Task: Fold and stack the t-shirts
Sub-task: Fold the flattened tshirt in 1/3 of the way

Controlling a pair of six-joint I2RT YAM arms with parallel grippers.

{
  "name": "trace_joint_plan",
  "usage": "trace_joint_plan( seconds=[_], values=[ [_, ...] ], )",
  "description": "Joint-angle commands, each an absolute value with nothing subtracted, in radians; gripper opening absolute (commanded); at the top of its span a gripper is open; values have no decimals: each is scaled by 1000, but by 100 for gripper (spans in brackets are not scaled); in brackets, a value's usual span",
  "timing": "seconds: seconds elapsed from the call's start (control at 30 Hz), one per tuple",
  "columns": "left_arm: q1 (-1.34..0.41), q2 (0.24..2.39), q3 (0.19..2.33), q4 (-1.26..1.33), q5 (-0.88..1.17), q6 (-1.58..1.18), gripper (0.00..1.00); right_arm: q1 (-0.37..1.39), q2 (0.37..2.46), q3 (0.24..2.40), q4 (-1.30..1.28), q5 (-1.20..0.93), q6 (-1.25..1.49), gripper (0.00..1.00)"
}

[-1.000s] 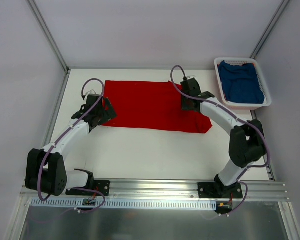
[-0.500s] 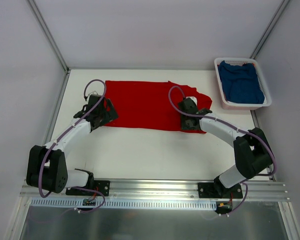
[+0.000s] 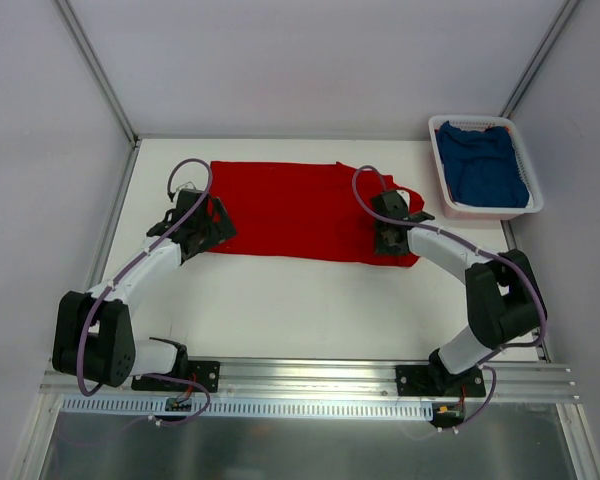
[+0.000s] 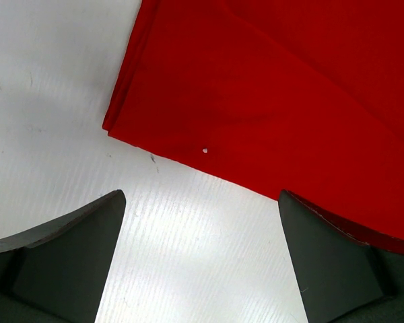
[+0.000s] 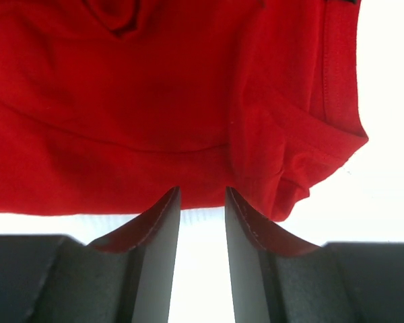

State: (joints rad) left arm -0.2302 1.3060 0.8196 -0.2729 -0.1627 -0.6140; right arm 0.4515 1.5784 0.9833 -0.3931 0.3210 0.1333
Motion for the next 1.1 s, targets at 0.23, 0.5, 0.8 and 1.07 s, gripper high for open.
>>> trace_joint_plan(
  seconds=[0.23,0.5,0.8,1.07],
  values=[
    [-239,1264,818,-268,-173,-606,99,411,1637,1014,-379,311,115,35],
    [-239,1261,813,-270,-178,-604,99,384,1600,1019,-454,409,130,34],
    [-239,1256,813,-268,-181,-601,99,359,1560,1031,-535,525,140,34],
    [-239,1261,821,-268,-179,-598,99,321,1526,1037,-569,585,130,34]
  ],
)
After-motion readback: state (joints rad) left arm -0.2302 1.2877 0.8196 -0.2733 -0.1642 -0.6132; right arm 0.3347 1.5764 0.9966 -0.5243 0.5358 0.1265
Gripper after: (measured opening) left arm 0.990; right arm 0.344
